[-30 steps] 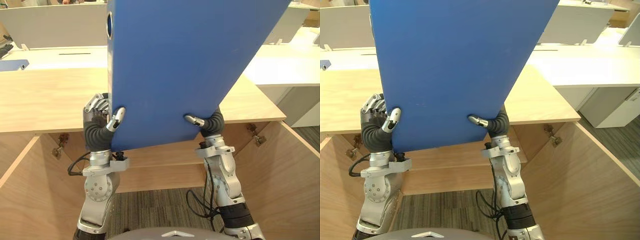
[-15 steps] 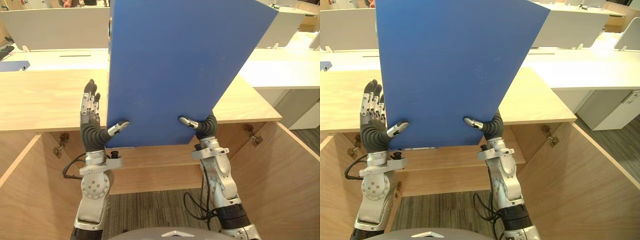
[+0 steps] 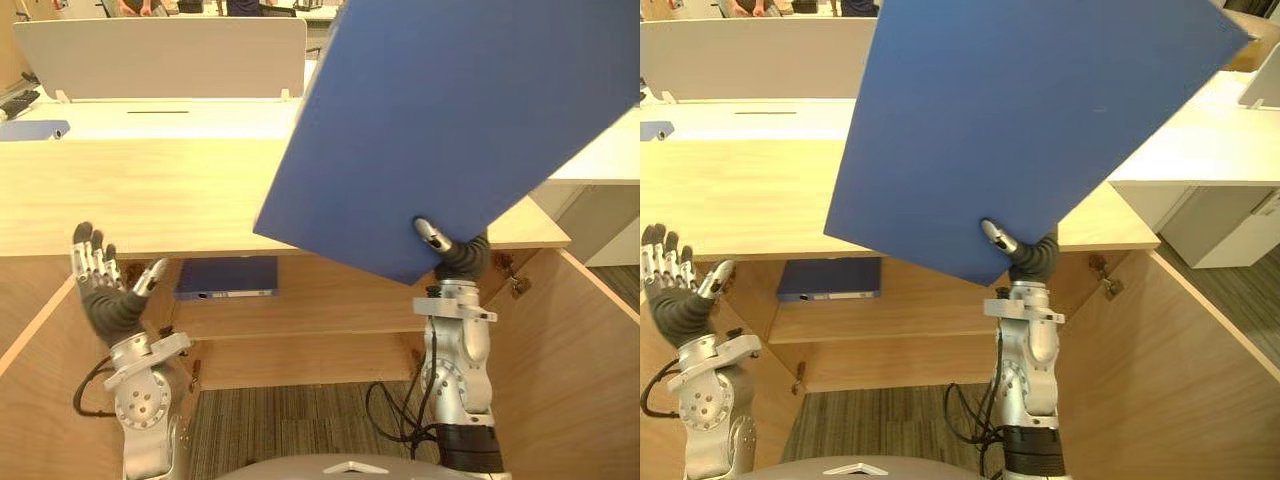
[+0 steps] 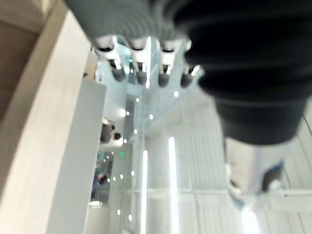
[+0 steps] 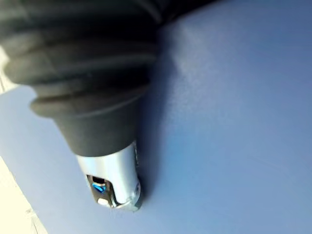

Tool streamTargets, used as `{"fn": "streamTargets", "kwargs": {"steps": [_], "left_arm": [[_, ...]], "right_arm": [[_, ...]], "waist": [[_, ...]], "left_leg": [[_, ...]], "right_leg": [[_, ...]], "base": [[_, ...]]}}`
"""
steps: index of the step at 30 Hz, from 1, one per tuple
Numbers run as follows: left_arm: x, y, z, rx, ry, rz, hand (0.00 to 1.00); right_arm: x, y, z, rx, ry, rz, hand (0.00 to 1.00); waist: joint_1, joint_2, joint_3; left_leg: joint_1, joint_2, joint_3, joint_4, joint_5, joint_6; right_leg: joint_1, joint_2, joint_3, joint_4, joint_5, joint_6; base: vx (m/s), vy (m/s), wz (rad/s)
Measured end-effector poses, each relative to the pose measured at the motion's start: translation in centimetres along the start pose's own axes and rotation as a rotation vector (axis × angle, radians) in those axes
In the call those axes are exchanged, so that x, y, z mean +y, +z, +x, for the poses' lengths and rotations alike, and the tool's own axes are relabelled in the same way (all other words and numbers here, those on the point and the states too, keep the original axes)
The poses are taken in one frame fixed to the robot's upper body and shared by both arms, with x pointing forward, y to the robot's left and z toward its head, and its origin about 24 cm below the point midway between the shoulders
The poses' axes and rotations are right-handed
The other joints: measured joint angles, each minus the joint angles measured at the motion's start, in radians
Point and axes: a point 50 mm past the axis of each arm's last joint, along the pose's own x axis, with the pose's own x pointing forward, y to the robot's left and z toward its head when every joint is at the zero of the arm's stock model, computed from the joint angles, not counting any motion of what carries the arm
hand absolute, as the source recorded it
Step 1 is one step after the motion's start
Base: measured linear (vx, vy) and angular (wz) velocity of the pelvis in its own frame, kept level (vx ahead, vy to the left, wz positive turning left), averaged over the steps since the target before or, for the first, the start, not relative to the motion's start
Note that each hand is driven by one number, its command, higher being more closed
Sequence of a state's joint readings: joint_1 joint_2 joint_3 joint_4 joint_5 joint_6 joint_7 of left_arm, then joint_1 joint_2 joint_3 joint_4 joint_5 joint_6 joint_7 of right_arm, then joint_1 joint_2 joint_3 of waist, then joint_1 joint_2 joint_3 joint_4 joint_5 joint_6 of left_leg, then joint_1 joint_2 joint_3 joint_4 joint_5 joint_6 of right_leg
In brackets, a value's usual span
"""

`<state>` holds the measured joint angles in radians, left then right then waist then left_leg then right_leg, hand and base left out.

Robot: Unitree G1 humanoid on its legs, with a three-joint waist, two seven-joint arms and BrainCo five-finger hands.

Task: Walk over to the cabinet, pick up the folder, carry it to the office cabinet, place the folder inside the office cabinet, then close the office cabinet door

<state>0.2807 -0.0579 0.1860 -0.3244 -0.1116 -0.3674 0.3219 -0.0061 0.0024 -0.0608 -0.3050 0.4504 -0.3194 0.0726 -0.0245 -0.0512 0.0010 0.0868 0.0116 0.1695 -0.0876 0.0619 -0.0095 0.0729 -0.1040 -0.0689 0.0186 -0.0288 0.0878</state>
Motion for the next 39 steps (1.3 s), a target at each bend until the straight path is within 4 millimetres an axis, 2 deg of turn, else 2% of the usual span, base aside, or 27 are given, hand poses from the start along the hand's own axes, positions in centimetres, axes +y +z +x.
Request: {"fn": "streamTargets", "kwargs": {"steps": [4, 11, 17, 25, 29, 33, 35, 36, 38, 39], "left_arm": [[1.5, -2.2, -1.1, 0.131, 0.033, 0.07, 0.0], [2.6, -5.7, -3.0, 0.33, 0.0, 0.172, 0.0], [3.5, -8.4, -4.9, 0.49, -0.016, 0.243, 0.0], [5.3, -12.7, -9.4, 0.788, -0.072, 0.348, 0.0], [6.5, -14.0, -11.3, 0.906, -0.078, 0.388, 0.0], [7.9, -15.0, -12.6, 1.007, -0.094, 0.441, 0.0], [8.3, -15.3, -12.9, 1.034, -0.105, 0.455, 0.0], [8.2, -15.5, -12.6, 1.033, -0.108, 0.455, 0.0], [7.7, -15.9, -11.8, 1.023, -0.118, 0.451, 0.0], [7.1, -16.1, -11.0, 1.008, -0.117, 0.431, 0.0]], "right_arm": [[0.0, 0.1, 0.0, -0.004, -0.004, -0.102, 1.0], [-0.1, -0.1, -0.6, 0.027, 0.012, -0.23, 1.0], [0.4, -0.7, -1.3, 0.07, 0.039, -0.253, 1.0], [0.7, -2.3, -3.2, 0.193, 0.064, -0.273, 1.0], [0.5, -2.7, -3.8, 0.226, 0.064, -0.311, 1.0], [0.3, -4.1, -4.7, 0.304, 0.08, -0.361, 1.0], [0.3, -4.2, -4.8, 0.318, 0.107, -0.394, 1.0], [0.7, -4.3, -4.5, 0.312, 0.14, -0.4, 1.0], [1.5, -4.3, -3.8, 0.289, 0.185, -0.396, 1.0], [2.6, -4.4, -3.2, 0.264, 0.231, -0.398, 1.0]], "waist": [[0.003, -0.001, 0.001], [0.013, -0.008, 0.005], [0.014, -0.011, 0.013], [0.013, -0.014, 0.027], [0.01, -0.006, 0.035], [0.007, -0.004, 0.043], [0.003, 0.007, 0.057], [0.007, 0.004, 0.089], [0.003, 0.009, 0.148], [0.002, 0.024, 0.19]], "left_leg": [[-0.002, 0.001, -0.004, 0.0, 0.0, -0.001], [-0.015, 0.0, -0.021, 0.0, 0.0, 0.0], [-0.019, 0.0, -0.025, 0.0, -0.001, -0.002], [-0.019, 0.002, -0.006, 0.0, -0.007, -0.006], [-0.018, 0.003, 0.009, 0.0, -0.015, -0.013], [-0.02, 0.008, 0.034, 0.006, -0.022, -0.018], [-0.037, 0.009, 0.047, 0.008, -0.021, -0.017], [-0.051, 0.01, 0.059, 0.028, -0.026, -0.008], [-0.141, 0.024, 0.076, 0.161, -0.083, -0.001], [-0.209, 0.045, 0.089, 0.267, -0.127, 0.002]], "right_leg": [[0.001, 0.0, -0.004, 0.0, -0.002, 0.0], [-0.003, -0.002, -0.023, -0.001, -0.005, 0.003], [-0.003, -0.001, -0.027, 0.0, -0.006, 0.003], [-0.017, 0.001, -0.009, 0.003, -0.011, 0.0], [-0.025, 0.002, 0.005, 0.004, -0.016, -0.008], [-0.04, 0.006, 0.031, 0.006, -0.013, -0.009], [-0.069, 0.006, 0.045, 0.02, -0.003, -0.002], [-0.09, 0.006, 0.058, 0.04, -0.001, -0.004], [-0.149, 0.005, 0.073, 0.085, -0.002, -0.005], [-0.191, 0.01, 0.088, 0.126, -0.007, -0.005]], "base": [[-0.01, -0.003, 0.03], [0.0, 0.0, 0.06], [0.01, -0.003, 0.03], [-0.01, 0.002, -0.05], [-0.01, 0.007, -0.13], [0.01, 0.007, -0.19], [0.01, 0.014, -0.21], [-0.05, 0.008, -0.24], [-0.09, -0.012, -0.31], [-0.13, -0.013, -0.4]]}}
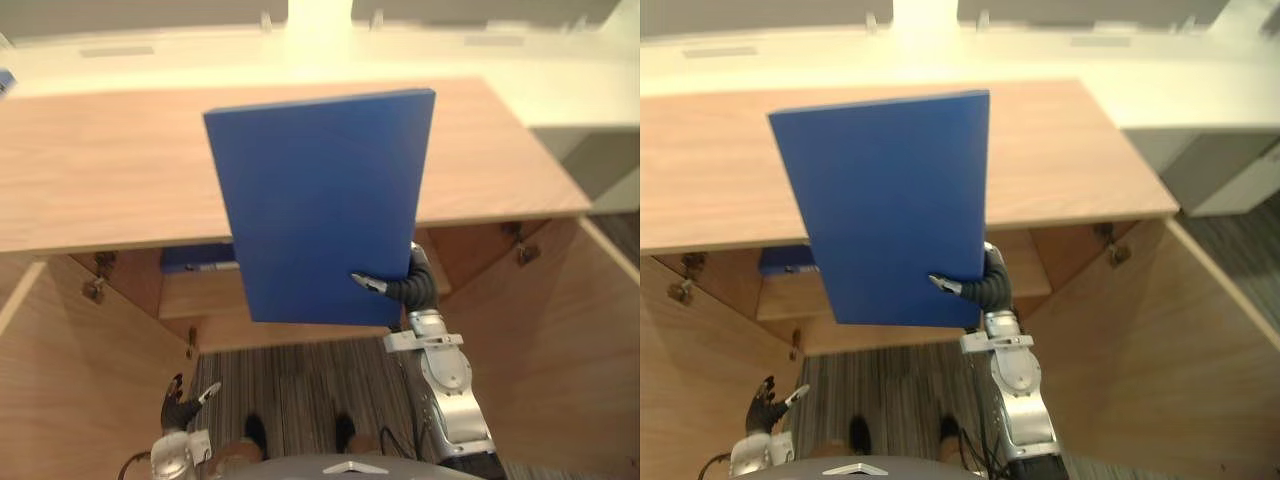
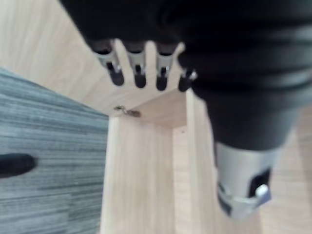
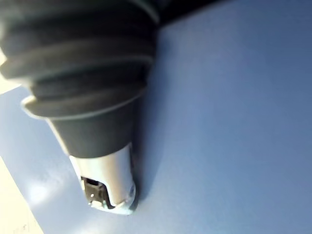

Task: Walk over to the cabinet, pick up the folder, carry it to the office cabinet, place the folder inside the office cabinet, then close the office cabinet door

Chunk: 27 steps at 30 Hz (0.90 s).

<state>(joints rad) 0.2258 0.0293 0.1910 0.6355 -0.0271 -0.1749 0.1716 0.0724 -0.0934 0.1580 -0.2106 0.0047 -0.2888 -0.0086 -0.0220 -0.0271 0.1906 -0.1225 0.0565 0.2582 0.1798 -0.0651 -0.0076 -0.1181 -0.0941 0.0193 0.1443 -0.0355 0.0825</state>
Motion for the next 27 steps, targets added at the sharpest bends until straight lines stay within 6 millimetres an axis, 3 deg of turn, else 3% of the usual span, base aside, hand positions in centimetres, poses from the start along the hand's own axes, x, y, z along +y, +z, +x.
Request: {"fn": "streamTargets", "kwargs": {"steps": [3, 7, 10, 14, 18, 20, 27], "left_arm": [[-1.1, 2.1, 1.1, -0.058, -0.016, -0.032, 0.0], [-2.1, 5.4, 1.3, -0.186, -0.03, -0.07, 0.0], [-2.6, 9.2, -0.7, -0.385, -0.07, -0.104, 0.0], [-1.7, 12.0, -3.4, -0.555, -0.082, -0.152, 0.0], [-1.3, 13.5, -4.4, -0.633, -0.067, -0.214, 0.0], [-1.3, 14.3, -4.9, -0.669, -0.069, -0.251, 0.0], [-0.5, 17.1, -6.8, -0.815, -0.077, -0.293, 0.0]], "right_arm": [[2.1, 1.0, 1.1, -0.061, 0.074, -0.001, 1.0], [3.3, 3.2, 1.5, -0.162, 0.101, -0.024, 1.0], [2.8, 5.7, 1.5, -0.273, 0.069, -0.05, 1.0], [2.7, 8.3, 1.8, -0.401, 0.052, -0.07, 1.0], [2.8, 10.0, 2.8, -0.504, 0.039, -0.102, 1.0], [2.8, 11.8, 3.1, -0.614, 0.022, -0.135, 1.0], [2.8, 13.4, 3.2, -0.72, -0.03, -0.149, 1.0]], "waist": [[0.002, 0.039, 0.064], [0.014, 0.045, 0.115], [0.023, 0.054, 0.146], [0.056, 0.076, 0.174], [0.08, 0.092, 0.189], [0.095, 0.096, 0.195], [0.107, 0.113, 0.238]], "left_leg": [[-0.162, 0.06, 0.025, 0.229, -0.096, 0.01], [-0.36, 0.111, 0.028, 0.487, -0.215, 0.009], [-0.47, 0.12, 0.003, 0.604, -0.256, 0.013], [-0.603, 0.137, -0.016, 0.738, -0.301, 0.017], [-0.717, 0.148, -0.036, 0.845, -0.332, 0.02], [-0.794, 0.159, -0.042, 0.916, -0.355, 0.022], [-0.906, 0.162, -0.064, 1.013, -0.381, 0.013]], "right_leg": [[-0.164, 0.019, 0.037, 0.181, -0.058, 0.002], [-0.394, 0.028, 0.057, 0.469, -0.184, -0.004], [-0.498, 0.023, 0.049, 0.595, -0.235, -0.006], [-0.635, 0.022, 0.05, 0.741, -0.286, 0.002], [-0.746, 0.023, 0.05, 0.855, -0.329, 0.002], [-0.826, 0.025, 0.055, 0.929, -0.354, 0.002], [-0.94, 0.027, 0.061, 1.044, -0.387, 0.001]], "base": [[-0.17, 0.029, -0.37], [-0.17, 0.043, -0.15], [-0.09, 0.023, 0.16], [-0.05, 0.002, 0.06], [-0.04, -0.013, 0.06], [-0.04, -0.009, 0.0], [-0.08, -0.034, 0.04]]}}
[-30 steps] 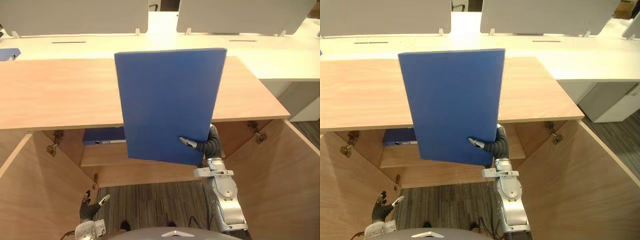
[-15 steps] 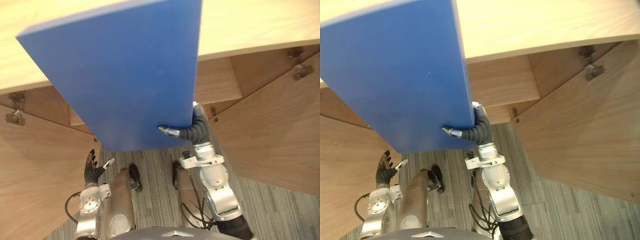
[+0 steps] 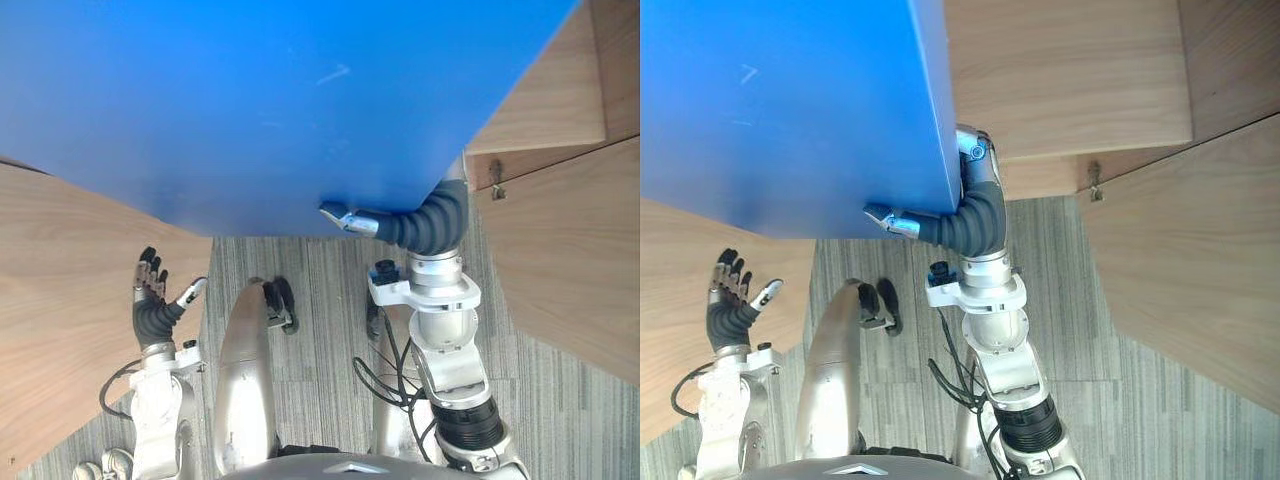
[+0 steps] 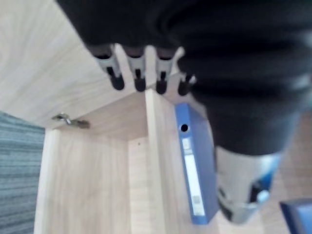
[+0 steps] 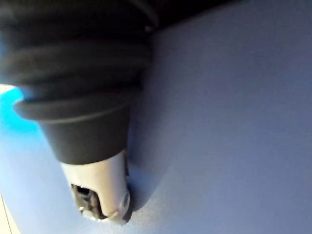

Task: Walk over to the cabinet, pick up the folder, carry it to the office cabinet, place the folder inside the office cabinet, then close the office cabinet door

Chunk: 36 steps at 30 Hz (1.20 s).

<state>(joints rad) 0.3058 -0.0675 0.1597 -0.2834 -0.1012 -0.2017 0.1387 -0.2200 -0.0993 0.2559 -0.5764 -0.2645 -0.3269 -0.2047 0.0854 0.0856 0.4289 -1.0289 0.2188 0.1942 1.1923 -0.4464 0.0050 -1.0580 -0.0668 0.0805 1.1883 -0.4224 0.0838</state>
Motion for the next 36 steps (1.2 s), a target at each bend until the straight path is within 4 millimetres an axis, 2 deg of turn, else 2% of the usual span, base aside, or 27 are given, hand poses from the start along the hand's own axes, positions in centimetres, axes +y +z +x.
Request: {"fn": "streamTargets", "kwargs": {"steps": [4, 7, 14, 16, 19, 24, 32, 36], "left_arm": [[-0.2, 1.3, 0.2, -0.057, -0.015, -0.023, 0.0], [-0.2, 1.5, 0.2, -0.065, -0.017, -0.024, 0.0], [-0.3, 2.3, 0.5, -0.102, -0.021, -0.032, 0.0], [-0.7, 1.8, 1.1, -0.093, -0.025, -0.04, 0.0], [-1.9, 0.5, 2.0, -0.05, -0.034, -0.042, 0.0], [-1.9, 0.3, 2.3, -0.045, -0.017, -0.025, 0.0], [-1.9, 0.2, 2.3, -0.04, -0.015, -0.03, 0.0], [-1.8, 0.2, 2.3, -0.036, -0.01, -0.056, 0.0]], "right_arm": [[-0.3, -0.2, 0.0, 0.006, -0.011, -0.054, 1.0], [-0.5, -0.6, -0.2, 0.02, -0.013, -0.098, 1.0], [-0.9, -4.7, -2.3, 0.236, -0.017, -0.256, 1.0], [-1.2, -6.4, -3.3, 0.334, -0.017, -0.288, 1.0], [-1.2, -7.7, -4.4, 0.413, -0.003, -0.313, 1.0], [-1.9, -8.0, -4.7, 0.441, -0.029, -0.341, 1.0], [-4.9, -8.3, -4.5, 0.49, -0.277, -0.112, 1.0], [-6.0, -8.2, -3.6, 0.438, -0.446, 0.099, 1.0]], "waist": [[-0.001, 0.005, 0.026], [-0.005, 0.006, 0.029], [-0.005, 0.006, 0.029], [-0.009, 0.006, 0.029], [-0.019, 0.006, 0.029], [-0.027, 0.006, 0.029], [-0.024, 0.006, 0.027], [-0.024, 0.01, 0.017]], "left_leg": [[-0.057, 0.0, -0.005, 0.027, 0.0, -0.004], [-0.076, 0.001, -0.009, 0.036, 0.004, 0.0], [-0.093, 0.0, -0.025, 0.047, 0.005, -0.003], [-0.095, 0.0, -0.025, 0.047, 0.005, -0.003], [-0.1, 0.001, -0.027, 0.049, 0.005, -0.003], [-0.102, 0.004, -0.03, 0.062, 0.003, -0.003], [-0.107, 0.004, -0.035, 0.061, 0.003, -0.004], [-0.132, 0.005, -0.048, 0.072, 0.004, -0.004]], "right_leg": [[-0.065, 0.001, 0.003, 0.042, -0.004, -0.004], [-0.085, 0.003, 0.003, 0.055, -0.008, -0.006], [-0.092, 0.003, -0.009, 0.065, -0.013, -0.008], [-0.093, 0.003, -0.009, 0.065, -0.013, -0.008], [-0.098, 0.003, -0.01, 0.067, -0.013, -0.008], [-0.099, 0.003, -0.012, 0.079, -0.018, -0.013], [-0.101, 0.003, -0.019, 0.08, -0.02, -0.019], [-0.12, 0.004, -0.03, 0.091, -0.023, -0.024]], "base": [[-0.09, -0.072, 0.03], [-0.06, -0.073, 0.01], [-0.04, -0.036, 0.04], [-0.05, -0.023, 0.0], [-0.05, -0.025, 0.01], [-0.04, -0.017, 0.0], [-0.04, -0.019, 0.01], [-0.02, -0.014, 0.03]]}}
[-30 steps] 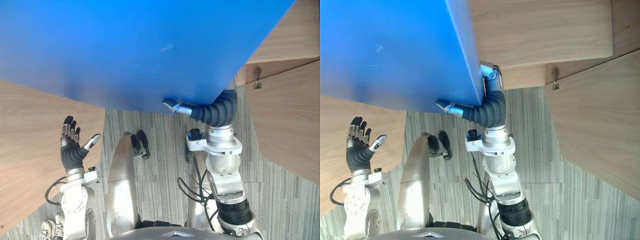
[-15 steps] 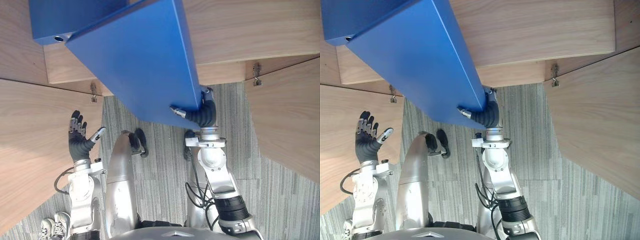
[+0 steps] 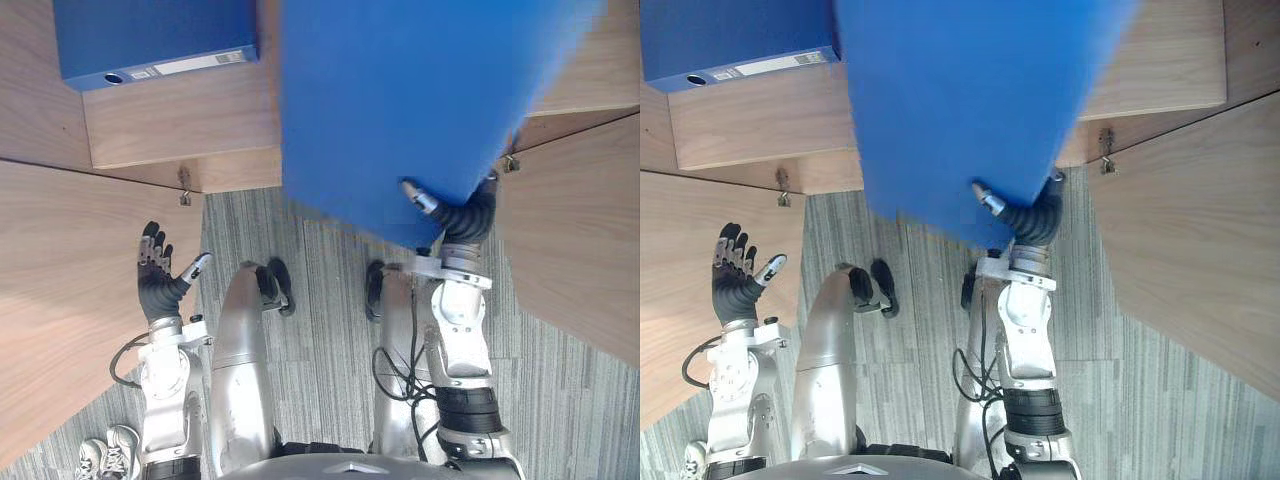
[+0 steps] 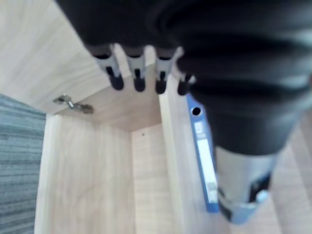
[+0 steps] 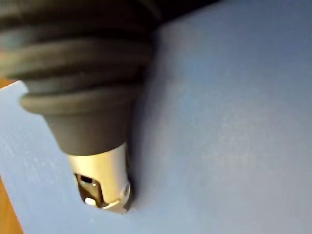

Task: Walk over to the cabinet, pick up the folder, carry it to the office cabinet, place the folder inside the office cabinet, then close the office cabinet door

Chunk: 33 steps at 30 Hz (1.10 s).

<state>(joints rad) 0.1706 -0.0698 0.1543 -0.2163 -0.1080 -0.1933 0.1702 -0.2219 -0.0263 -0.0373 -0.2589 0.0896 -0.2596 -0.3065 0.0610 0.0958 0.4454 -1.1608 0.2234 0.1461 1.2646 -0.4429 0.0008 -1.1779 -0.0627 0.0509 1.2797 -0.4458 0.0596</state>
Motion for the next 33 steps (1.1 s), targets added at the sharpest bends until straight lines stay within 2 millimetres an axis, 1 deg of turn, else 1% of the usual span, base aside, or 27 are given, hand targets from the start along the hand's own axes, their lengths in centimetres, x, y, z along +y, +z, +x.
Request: {"fn": "streamTargets", "kwargs": {"steps": [1, 5, 6, 7, 8, 9, 11, 13, 15, 17, 18, 20, 21, 22, 24, 27, 29, 31, 33], "left_arm": [[0.0, 0.1, 0.0, -0.002, 0.002, -0.009, 0.0], [0.0, 0.2, 0.1, -0.008, 0.002, -0.026, 0.0], [0.0, 0.2, 0.1, -0.008, 0.003, -0.03, 0.0], [0.0, 0.3, 0.1, -0.009, 0.004, -0.037, 0.0], [0.0, 0.3, 0.1, -0.009, 0.005, -0.041, 0.0], [0.0, 0.5, 0.1, -0.016, 0.009, -0.05, 0.0], [-0.1, 1.4, 0.2, -0.053, 0.008, -0.063, 0.0], [-0.1, 1.9, 0.3, -0.077, 0.01, -0.083, 0.0], [-0.1, 1.9, 0.3, -0.075, 0.021, -0.101, 0.0], [-0.4, 1.3, 0.5, -0.055, 0.027, -0.109, 0.0], [-0.9, 0.7, 0.9, -0.033, 0.025, -0.114, 0.0], [-1.2, -1.1, 1.4, 0.032, 0.033, -0.106, 0.0], [-0.8, -3.0, 1.7, 0.109, 0.07, -0.091, 0.0], [-0.5, -4.5, 2.0, 0.171, 0.113, -0.083, 0.0], [-0.5, -5.6, 2.6, 0.222, 0.146, -0.102, 0.0], [-1.2, -5.5, 3.3, 0.221, 0.136, -0.102, 0.0], [-1.1, -5.5, 3.3, 0.219, 0.14, -0.101, 0.0], [-1.1, -5.6, 3.3, 0.224, 0.144, -0.107, 0.0], [-1.1, -5.7, 3.3, 0.23, 0.151, -0.115, 0.0]], "right_arm": [[0.0, 0.3, 0.5, -0.014, -0.023, 0.071, 1.0], [0.4, 1.0, 1.6, -0.043, -0.05, 0.222, 1.0], [0.5, 1.1, 1.8, -0.048, -0.051, 0.248, 1.0], [0.6, 1.3, 2.2, -0.053, -0.058, 0.311, 1.0], [0.6, 1.3, 2.5, -0.055, -0.061, 0.326, 1.0], [0.6, 1.2, 3.1, -0.054, -0.078, 0.37, 1.0], [0.2, 0.7, 4.3, -0.031, -0.121, 0.45, 1.0], [-0.3, 0.6, 5.2, -0.028, -0.152, 0.507, 1.0], [-0.4, 0.8, 6.1, -0.038, -0.165, 0.541, 1.0], [0.2, 1.3, 7.1, -0.047, -0.146, 0.576, 1.0], [0.7, 1.8, 8.0, -0.064, -0.123, 0.594, 1.0], [1.3, 2.8, 9.3, -0.095, -0.103, 0.626, 1.0], [1.7, 3.4, 10.4, -0.107, -0.094, 0.651, 1.0], [2.2, 3.7, 11.2, -0.111, -0.092, 0.678, 1.0], [2.2, 4.1, 12.1, -0.116, -0.104, 0.711, 1.0], [2.7, 4.4, 13.2, -0.102, -0.125, 0.762, 1.0], [2.9, 4.1, 13.9, -0.072, -0.154, 0.806, 1.0], [2.6, 4.1, 14.5, -0.054, -0.187, 0.848, 1.0], [2.4, 5.3, 15.4, -0.085, -0.204, 0.899, 1.0]], "waist": [[0.0, 0.003, -0.002], [0.006, 0.003, -0.002], [0.01, 0.008, -0.005], [0.015, 0.009, -0.009], [0.018, 0.01, -0.013], [0.022, 0.009, -0.016], [0.03, 0.01, -0.016], [0.037, 0.013, -0.018], [0.042, 0.013, -0.019], [0.043, 0.015, -0.02], [0.043, 0.015, -0.02], [0.045, 0.015, -0.02], [0.047, 0.015, -0.02], [0.048, 0.015, -0.02], [0.049, 0.014, -0.02], [0.05, 0.014, -0.02], [0.051, 0.014, -0.019], [0.054, 0.013, -0.019], [0.055, 0.013, -0.019]], "left_leg": [[-0.011, 0.001, -0.008, 0.011, 0.0, 0.0], [-0.019, 0.001, -0.016, 0.034, -0.002, -0.002], [-0.025, 0.001, -0.023, 0.039, -0.002, -0.003], [-0.036, -0.001, -0.031, 0.045, -0.002, -0.005], [-0.044, -0.003, -0.032, 0.045, 0.0, -0.01], [-0.057, -0.004, -0.037, 0.045, 0.005, -0.014], [-0.074, -0.005, -0.049, 0.045, 0.022, -0.015], [-0.093, -0.006, -0.064, 0.044, 0.032, -0.022], [-0.106, -0.006, -0.069, 0.043, 0.04, -0.026], [-0.121, -0.006, -0.078, 0.041, 0.048, -0.03], [-0.13, -0.006, -0.088, 0.041, 0.052, -0.035], [-0.143, -0.007, -0.096, 0.037, 0.062, -0.036], [-0.15, -0.008, -0.099, 0.034, 0.068, -0.038], [-0.16, -0.008, -0.107, 0.033, 0.072, -0.04], [-0.176, -0.009, -0.122, 0.03, 0.08, -0.042], [-0.189, -0.021, -0.124, 0.014, 0.099, -0.048], [-0.197, -0.023, -0.132, 0.006, 0.108, -0.055], [-0.207, -0.023, -0.145, 0.004, 0.113, -0.06], [-0.226, -0.026, -0.148, 0.0, 0.12, -0.062]], "right_leg": [[-0.007, 0.0, -0.005, 0.01, -0.002, -0.004], [-0.014, -0.001, -0.007, 0.044, -0.015, -0.008], [-0.016, -0.001, -0.009, 0.049, -0.017, -0.011], [-0.027, -0.001, -0.012, 0.06, -0.019, -0.014], [-0.034, -0.002, -0.013, 0.063, -0.019, -0.015], [-0.047, -0.002, -0.016, 0.067, -0.018, -0.017], [-0.058, -0.003, -0.028, 0.073, -0.013, -0.025], [-0.071, -0.003, -0.041, 0.074, -0.011, -0.029], [-0.082, -0.003, -0.047, 0.077, -0.01, -0.033], [-0.091, -0.003, -0.056, 0.077, -0.008, -0.036], [-0.095, -0.003, -0.064, 0.077, -0.007, -0.038], [-0.104, -0.005, -0.072, 0.078, -0.006, -0.041], [-0.109, -0.005, -0.076, 0.077, -0.004, -0.045], [-0.114, -0.005, -0.085, 0.076, -0.002, -0.047], [-0.119, -0.007, -0.102, 0.075, -0.002, -0.048], [-0.134, -0.019, -0.106, 0.076, 0.0, -0.052], [-0.138, -0.02, -0.115, 0.07, 0.003, -0.057], [-0.141, -0.019, -0.128, 0.067, 0.004, -0.058], [-0.158, -0.021, -0.134, 0.067, 0.006, -0.062]], "base": [[-0.03, -0.018, 0.05], [-0.06, -0.037, 0.07], [-0.11, -0.051, 0.07], [-0.12, -0.054, 0.08], [-0.12, -0.063, 0.1], [-0.07, -0.05, 0.09], [-0.07, -0.063, 0.11], [-0.06, -0.068, 0.1], [-0.04, -0.05, 0.07], [-0.03, -0.035, 0.06], [-0.03, -0.031, 0.09], [-0.03, -0.033, 0.1], [-0.03, -0.036, 0.07], [-0.03, -0.034, 0.07], [-0.03, -0.03, 0.14], [-0.03, -0.027, 0.15], [-0.02, -0.02, 0.08], [-0.02, -0.011, 0.05], [-0.01, 0.001, 0.06]]}}
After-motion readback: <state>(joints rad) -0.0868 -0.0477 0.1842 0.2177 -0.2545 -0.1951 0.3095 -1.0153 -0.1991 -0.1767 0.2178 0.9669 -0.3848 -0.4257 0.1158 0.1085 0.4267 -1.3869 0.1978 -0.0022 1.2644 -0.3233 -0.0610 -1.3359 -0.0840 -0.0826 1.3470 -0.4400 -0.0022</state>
